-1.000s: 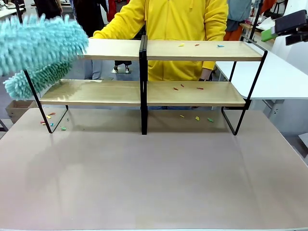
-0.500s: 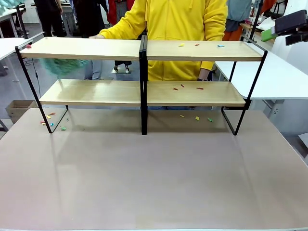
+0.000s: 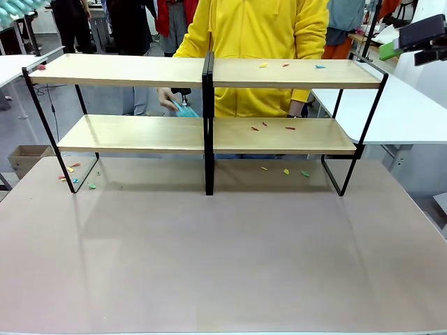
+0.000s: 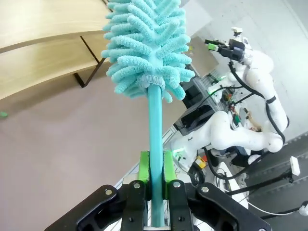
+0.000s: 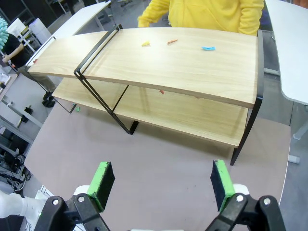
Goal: Clean the shelves.
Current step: Clean a randomly selected level of the Shelf with the Duster.
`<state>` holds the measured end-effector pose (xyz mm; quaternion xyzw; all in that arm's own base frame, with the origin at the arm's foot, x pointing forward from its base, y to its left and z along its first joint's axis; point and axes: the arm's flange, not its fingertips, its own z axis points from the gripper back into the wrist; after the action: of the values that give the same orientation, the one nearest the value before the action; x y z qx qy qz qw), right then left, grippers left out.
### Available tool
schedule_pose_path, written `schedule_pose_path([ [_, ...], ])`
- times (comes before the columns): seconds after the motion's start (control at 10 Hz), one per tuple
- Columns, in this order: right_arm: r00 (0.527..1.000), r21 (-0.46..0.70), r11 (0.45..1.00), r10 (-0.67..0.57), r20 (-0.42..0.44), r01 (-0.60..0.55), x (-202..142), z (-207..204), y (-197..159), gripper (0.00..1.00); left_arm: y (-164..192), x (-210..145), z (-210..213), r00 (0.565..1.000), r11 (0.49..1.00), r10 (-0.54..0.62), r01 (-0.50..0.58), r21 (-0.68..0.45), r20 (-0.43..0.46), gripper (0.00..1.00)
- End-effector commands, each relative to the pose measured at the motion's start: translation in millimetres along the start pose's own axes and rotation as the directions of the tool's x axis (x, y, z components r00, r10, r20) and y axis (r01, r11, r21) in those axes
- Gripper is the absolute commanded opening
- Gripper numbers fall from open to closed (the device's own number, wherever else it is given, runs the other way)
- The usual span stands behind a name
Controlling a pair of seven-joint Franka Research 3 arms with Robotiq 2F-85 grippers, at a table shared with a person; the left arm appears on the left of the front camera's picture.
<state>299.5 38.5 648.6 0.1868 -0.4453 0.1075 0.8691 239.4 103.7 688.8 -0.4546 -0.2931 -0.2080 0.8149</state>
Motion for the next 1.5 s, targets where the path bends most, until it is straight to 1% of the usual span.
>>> schedule_pose_path([
  [0.0, 1.000, 0.005, 1.000, 0.000, -0.001, 0.000, 0, 0, -1, 1.00, -12, 17, -26, 0.998, 0.992, 0.065, -0.064, 0.109, -0.004, 0.13],
  [0.1, 1.000, 0.005, 1.000, 0.000, -0.001, 0.000, 0, 0, -1, 1.00, -21, 26, -47, 0.992, 0.975, 0.122, -0.114, 0.192, -0.028, 0.13],
  [0.2, 1.000, 0.005, 1.000, 0.000, -0.001, 0.000, 0, 0, -1, 1.00, -31, 35, -71, 0.980, 0.931, 0.196, -0.175, 0.319, -0.035, 0.13],
  [0.3, 1.000, 0.005, 1.000, 0.000, -0.001, 0.000, 0, 0, -1, 1.00, -36, 41, -89, 0.970, 0.889, 0.235, -0.188, 0.417, -0.064, 0.13],
  [0.4, 1.000, 0.005, 1.000, 0.000, -0.001, 0.000, 0, 0, -1, 1.00, -39, 43, -102, 0.956, 0.851, 0.276, -0.197, 0.486, -0.096, 0.13],
  [0.5, 1.000, 0.005, 1.000, 0.000, -0.001, 0.000, 0, 0, -1, 1.00, -40, 44, -110, 0.951, 0.804, 0.305, -0.228, 0.549, -0.052, 0.13],
  [0.6, 1.000, 0.005, 1.000, 0.000, -0.001, 0.000, 0, 0, -1, 1.00, -42, 43, -117, 0.956, 0.765, 0.293, -0.237, 0.599, 0.004, 0.13],
  [0.7, 1.000, 0.005, 1.000, 0.000, -0.001, 0.000, 0, 0, -1, 1.00, -41, 45, -123, 0.958, 0.737, 0.284, -0.239, 0.632, 0.031, 0.13],
  [0.8, 1.000, 0.005, 1.000, 0.000, -0.001, 0.000, 0, 0, -1, 1.00, -40, 47, -128, 0.962, 0.728, 0.274, -0.210, 0.653, 0.004, 0.13],
  [0.9, 1.000, 0.005, 1.000, 0.000, -0.001, 0.000, 0, 0, -1, 1.00, -39, 47, -130, 0.960, 0.715, 0.278, -0.207, 0.668, 0.000, 0.13],
  [1.0, 1.000, 0.005, 1.000, 0.000, -0.001, 0.000, 0, 0, -1, 1.00, -38, 45, -130, 0.953, 0.686, 0.303, -0.229, 0.691, 0.015, 0.13],
  [1.2, 1.000, 0.005, 1.000, 0.000, -0.001, 0.000, 0, 0, -1, 1.00, -40, 35, -127, 0.922, 0.603, 0.386, -0.251, 0.757, -0.001, 0.13],
  [1.3, 1.000, 0.005, 1.000, 0.000, -0.001, 0.000, 0, 0, -1, 1.00, -42, 32, -124, 0.920, 0.567, 0.385, -0.302, 0.766, 0.078, 0.13],
  [1.4, 1.000, 0.005, 1.000, 0.000, -0.001, 0.000, 0, 0, -1, 1.00, -44, 30, -119, 0.901, 0.517, 0.385, -0.390, 0.762, 0.200, 0.13],
])
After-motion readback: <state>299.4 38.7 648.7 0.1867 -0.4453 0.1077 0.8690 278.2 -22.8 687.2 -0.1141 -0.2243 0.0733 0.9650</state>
